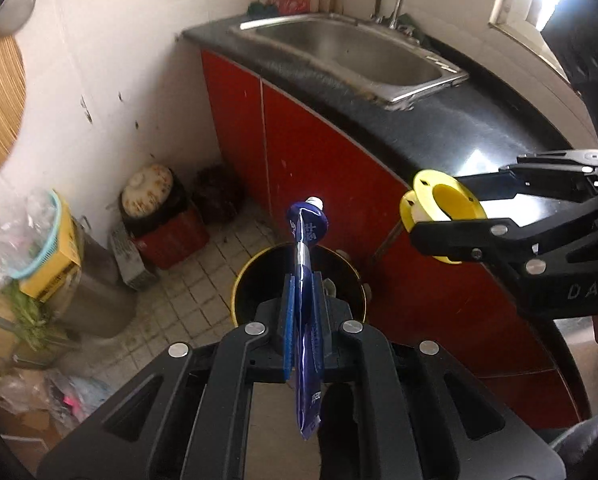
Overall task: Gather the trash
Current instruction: 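Carry tube and tape roll to the black bin and open both tools, then swing both empty tools back over the counter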
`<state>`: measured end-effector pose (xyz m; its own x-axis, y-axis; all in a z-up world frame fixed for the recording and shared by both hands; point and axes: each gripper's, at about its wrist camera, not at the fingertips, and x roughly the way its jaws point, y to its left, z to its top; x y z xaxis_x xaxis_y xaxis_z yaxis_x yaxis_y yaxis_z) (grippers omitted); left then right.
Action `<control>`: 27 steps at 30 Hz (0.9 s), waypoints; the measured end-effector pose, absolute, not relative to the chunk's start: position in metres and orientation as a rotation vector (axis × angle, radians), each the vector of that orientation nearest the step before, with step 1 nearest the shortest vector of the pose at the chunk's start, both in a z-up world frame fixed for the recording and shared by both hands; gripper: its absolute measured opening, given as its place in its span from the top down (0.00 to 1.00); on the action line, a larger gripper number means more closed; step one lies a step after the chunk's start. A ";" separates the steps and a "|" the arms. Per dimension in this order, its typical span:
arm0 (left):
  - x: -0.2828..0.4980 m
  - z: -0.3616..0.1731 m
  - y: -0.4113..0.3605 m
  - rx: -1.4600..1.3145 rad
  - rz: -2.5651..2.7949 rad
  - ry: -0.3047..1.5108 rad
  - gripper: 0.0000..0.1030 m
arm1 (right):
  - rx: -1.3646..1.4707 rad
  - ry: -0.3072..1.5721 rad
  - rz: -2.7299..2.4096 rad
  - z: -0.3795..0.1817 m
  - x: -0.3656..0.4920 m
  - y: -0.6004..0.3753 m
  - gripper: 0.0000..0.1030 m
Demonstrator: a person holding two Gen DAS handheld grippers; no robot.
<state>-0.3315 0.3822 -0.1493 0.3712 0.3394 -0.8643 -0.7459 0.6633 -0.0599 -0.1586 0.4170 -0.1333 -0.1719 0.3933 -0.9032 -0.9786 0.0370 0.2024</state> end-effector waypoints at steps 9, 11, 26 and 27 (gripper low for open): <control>-0.323 -0.190 0.411 -0.540 0.716 0.979 0.93 | -0.797 1.117 1.400 -0.164 -0.148 0.453 0.46; -0.323 -0.194 0.415 -0.547 0.712 0.976 0.93 | -0.801 1.120 1.395 -0.167 -0.148 0.458 0.46; -0.326 -0.189 0.418 -0.502 0.758 0.981 0.19 | -0.746 1.106 1.363 -0.149 -0.129 0.435 0.27; -0.324 -0.186 0.414 -0.493 0.756 0.986 0.19 | -0.734 1.101 1.357 -0.144 -0.126 0.429 0.27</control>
<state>-0.3243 0.4143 -0.1863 0.3367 0.3409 -0.8777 -0.7590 0.6500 -0.0388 -0.1261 0.4289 -0.1444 -0.1211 0.3823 -0.9161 -0.9752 0.1262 0.1816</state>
